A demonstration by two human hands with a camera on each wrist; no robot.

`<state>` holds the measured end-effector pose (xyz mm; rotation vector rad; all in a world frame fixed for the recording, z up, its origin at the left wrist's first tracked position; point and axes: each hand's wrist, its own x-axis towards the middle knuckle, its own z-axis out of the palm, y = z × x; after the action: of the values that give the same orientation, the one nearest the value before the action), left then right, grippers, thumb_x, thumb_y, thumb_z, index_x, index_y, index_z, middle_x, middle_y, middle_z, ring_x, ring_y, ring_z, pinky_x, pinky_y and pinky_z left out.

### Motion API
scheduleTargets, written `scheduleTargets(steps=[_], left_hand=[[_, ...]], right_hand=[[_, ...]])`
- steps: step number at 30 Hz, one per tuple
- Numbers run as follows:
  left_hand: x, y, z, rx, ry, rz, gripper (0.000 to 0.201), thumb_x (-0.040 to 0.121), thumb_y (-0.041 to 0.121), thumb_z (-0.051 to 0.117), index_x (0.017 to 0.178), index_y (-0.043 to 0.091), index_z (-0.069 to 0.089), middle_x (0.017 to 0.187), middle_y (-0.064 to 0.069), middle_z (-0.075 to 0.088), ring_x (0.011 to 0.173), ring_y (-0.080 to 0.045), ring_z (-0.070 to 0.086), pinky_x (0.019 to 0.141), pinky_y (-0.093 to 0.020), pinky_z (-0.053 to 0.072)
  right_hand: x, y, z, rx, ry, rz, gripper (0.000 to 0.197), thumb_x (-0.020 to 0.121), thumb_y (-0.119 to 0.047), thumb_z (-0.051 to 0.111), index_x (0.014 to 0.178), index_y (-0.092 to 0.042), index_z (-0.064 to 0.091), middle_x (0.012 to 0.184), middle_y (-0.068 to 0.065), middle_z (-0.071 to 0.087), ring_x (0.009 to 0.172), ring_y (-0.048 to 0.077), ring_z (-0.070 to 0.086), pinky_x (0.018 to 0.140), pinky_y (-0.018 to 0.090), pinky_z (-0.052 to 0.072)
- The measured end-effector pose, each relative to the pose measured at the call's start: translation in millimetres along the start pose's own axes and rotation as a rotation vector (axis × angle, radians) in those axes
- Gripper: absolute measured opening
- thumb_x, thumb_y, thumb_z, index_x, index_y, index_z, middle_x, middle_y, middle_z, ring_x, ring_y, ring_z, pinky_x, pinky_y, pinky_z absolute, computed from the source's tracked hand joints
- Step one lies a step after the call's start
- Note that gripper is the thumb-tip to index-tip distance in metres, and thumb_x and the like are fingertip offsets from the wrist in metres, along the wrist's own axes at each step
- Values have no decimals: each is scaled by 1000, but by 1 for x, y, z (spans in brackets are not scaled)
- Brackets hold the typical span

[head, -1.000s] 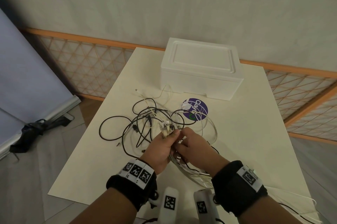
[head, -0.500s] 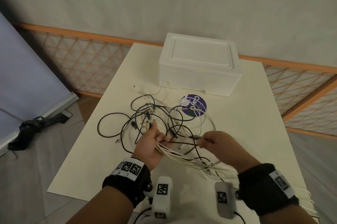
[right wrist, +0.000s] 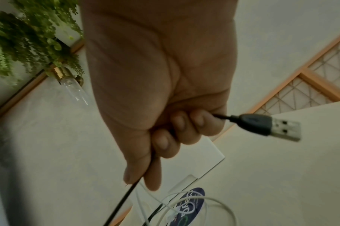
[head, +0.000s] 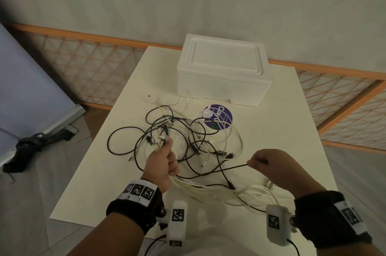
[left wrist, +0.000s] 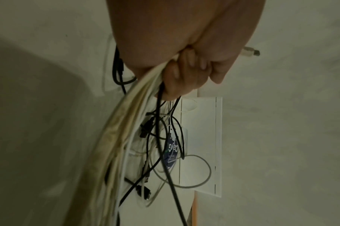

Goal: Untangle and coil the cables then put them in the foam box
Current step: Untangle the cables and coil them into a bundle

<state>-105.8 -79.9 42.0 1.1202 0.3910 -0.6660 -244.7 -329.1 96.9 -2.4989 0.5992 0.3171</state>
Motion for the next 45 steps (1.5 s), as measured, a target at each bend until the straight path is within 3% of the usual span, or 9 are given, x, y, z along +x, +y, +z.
scheduleTargets(steps=[8,13,16,27,33,36,39,42,45], left_hand=[[-20,-5,26,460,-322,-21,30,97,32,52,98,5,66,101,-4,73,36,-6,26,40,-20,25],[-26,-7,29,521,-396,-53,29,96,29,54,81,5,56,54,-1,43,39,-10,23,41,-21,21],[-22,-6,22,546,-310,-6,32,93,18,60,102,-12,62,45,1,31,35,-11,23,41,-20,21],[-20,-17,29,837,-231,92,17,85,23,70,93,8,70,35,13,43,30,0,35,42,-18,29],[-21,-7,11,523,-257,122,31,98,29,50,93,3,67,95,-6,75,37,-9,31,42,-22,29],[-16,-3,-1,289,-207,104,42,99,31,44,68,4,56,89,-18,73,36,-12,36,43,-24,33],[-22,-7,10,182,-216,118,51,96,34,45,54,5,46,68,-18,68,45,-18,48,42,-23,39],[-29,-13,24,125,-253,122,53,90,44,48,55,4,48,64,-14,63,56,-22,57,56,-28,49],[-27,-17,24,74,-306,152,58,87,54,48,49,11,52,76,-8,63,76,-23,59,83,-41,44]], right_hand=[[9,-73,25,-211,63,-268,23,91,-42,53,91,-23,65,82,-8,56,78,12,51,67,27,39],[13,-86,32,-143,29,-354,18,91,-38,55,91,-25,66,80,-9,59,79,7,55,69,24,41],[11,-76,23,9,-37,-277,18,91,-36,57,88,-24,69,69,-11,57,65,1,51,60,14,37],[3,-91,37,-383,-53,-153,13,87,-29,48,78,-21,54,64,-5,42,71,16,49,59,26,39],[-4,-52,24,-458,20,51,19,83,-25,46,94,-20,61,98,-2,63,98,20,61,74,28,45],[-5,-25,11,-633,8,92,33,83,-26,51,114,-26,61,119,-4,61,112,18,57,91,32,43],[-1,-43,19,-242,-27,-123,62,81,-39,64,138,-27,44,141,-8,46,129,12,42,108,27,31],[-1,-89,49,172,-188,-323,79,67,-54,75,133,-31,40,126,-14,55,112,5,54,99,29,44],[-1,-105,74,210,-312,-306,73,77,-34,73,136,-30,30,100,-4,67,80,7,65,78,29,55]])
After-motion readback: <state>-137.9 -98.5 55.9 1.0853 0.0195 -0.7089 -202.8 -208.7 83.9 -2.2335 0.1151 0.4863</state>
